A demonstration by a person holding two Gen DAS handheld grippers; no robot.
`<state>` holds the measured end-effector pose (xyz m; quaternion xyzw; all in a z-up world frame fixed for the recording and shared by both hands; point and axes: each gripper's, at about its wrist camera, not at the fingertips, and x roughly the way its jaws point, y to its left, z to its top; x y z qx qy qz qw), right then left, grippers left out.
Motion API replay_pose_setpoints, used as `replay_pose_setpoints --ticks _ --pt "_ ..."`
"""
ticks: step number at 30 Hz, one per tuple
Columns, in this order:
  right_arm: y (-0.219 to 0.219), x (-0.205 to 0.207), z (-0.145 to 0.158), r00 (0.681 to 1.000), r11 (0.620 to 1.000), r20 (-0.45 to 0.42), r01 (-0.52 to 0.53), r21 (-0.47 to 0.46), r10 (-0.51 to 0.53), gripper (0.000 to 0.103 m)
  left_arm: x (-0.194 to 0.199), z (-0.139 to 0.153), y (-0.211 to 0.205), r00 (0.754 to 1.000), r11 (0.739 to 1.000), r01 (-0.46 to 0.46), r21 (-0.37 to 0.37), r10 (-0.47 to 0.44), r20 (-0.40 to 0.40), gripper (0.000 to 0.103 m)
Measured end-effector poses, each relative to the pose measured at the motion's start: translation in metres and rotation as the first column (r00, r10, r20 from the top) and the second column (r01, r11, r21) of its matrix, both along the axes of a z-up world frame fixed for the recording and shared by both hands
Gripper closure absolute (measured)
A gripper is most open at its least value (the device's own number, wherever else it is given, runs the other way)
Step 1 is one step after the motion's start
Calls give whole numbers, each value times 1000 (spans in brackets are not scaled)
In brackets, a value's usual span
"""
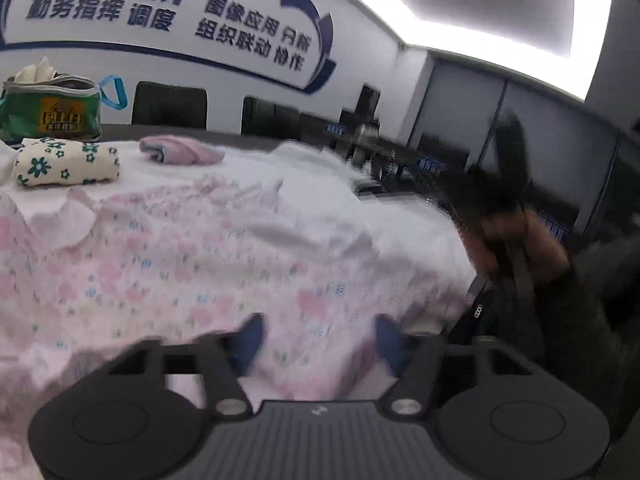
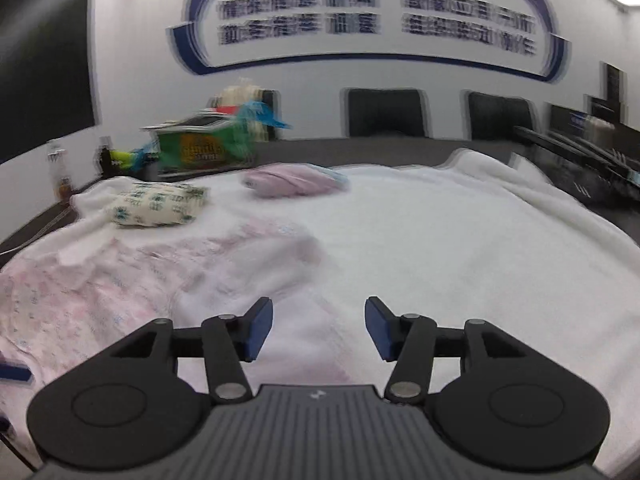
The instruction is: Fold clothes
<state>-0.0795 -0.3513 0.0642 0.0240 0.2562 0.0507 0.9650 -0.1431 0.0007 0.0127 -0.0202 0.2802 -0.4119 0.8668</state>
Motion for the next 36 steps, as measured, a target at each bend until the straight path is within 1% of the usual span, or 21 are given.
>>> replay_pose_setpoints --ticks 1,2,3,4,5,7,9,10,11,13,14,16,19,22,25,27,29,33,34,36 --pt "7 16 -1 999 999 -18 -35 -4 34 51 0 -4 0 1000 1000 4 24 -3 -27 80" --pt "13 31 -2 997 998 -34 -65 -9 64 52 0 -8 1 999 999 -3 49 5 -51 80" --pt "20 44 -4 995 996 -48 -87 -17 86 52 -1 -11 2 998 998 -19 62 22 -54 80" --pt "28 58 -7 991 993 -70 -113 -27 111 54 -3 -11 5 998 997 -28 66 32 -55 81" --pt "38 71 -10 986 989 -91 -141 -35 137 57 -3 -10 6 997 997 -31 70 36 -62 81" --pt "56 90 -16 973 979 -124 -201 -43 195 61 -3 -7 9 996 997 -33 73 39 -76 80" --pt "73 106 -23 955 964 -157 -261 -52 250 66 -5 2 14 997 998 -45 45 47 -54 78" --pt "81 111 -29 950 959 -174 -276 -66 261 68 -5 8 17 998 998 -57 17 57 -38 74" --pt "88 116 -35 944 953 -190 -291 -81 271 69 -2 14 19 997 997 -78 -5 78 -24 65" --pt "96 122 -46 936 948 -220 -301 -99 274 69 8 23 19 992 991 -128 -27 128 -4 55" --pt "96 122 -51 936 949 -228 -297 -103 268 70 14 24 16 989 989 -146 -21 146 -5 55" --pt "88 116 -54 945 958 -219 -269 -99 243 69 25 17 12 985 986 -170 2 169 -44 56" --pt "70 104 -46 966 975 -191 -195 -107 172 67 38 3 7 973 978 -203 47 206 -102 56" --pt "54 91 -38 973 982 -182 -161 -96 142 67 38 -2 12 971 976 -211 49 215 -100 55" --pt "48 70 -27 974 979 -142 -190 -70 179 66 37 -5 16 973 977 -207 45 210 -97 54" --pt "44 57 -22 968 975 -127 -222 -13 218 65 35 -5 16 975 978 -201 50 205 -89 54" --pt "41 46 -18 969 974 -100 -226 19 226 63 33 -4 16 977 979 -195 56 199 -81 53" --pt "40 43 -15 970 975 -107 -222 -6 220 63 34 6 21 977 981 -191 25 192 -88 53" --pt "42 46 -13 968 973 -108 -230 -4 228 63 34 10 23 976 980 -200 19 201 -81 53" --pt "48 51 -8 964 969 -108 -245 -1 244 63 34 21 35 965 967 -255 24 256 -50 53"
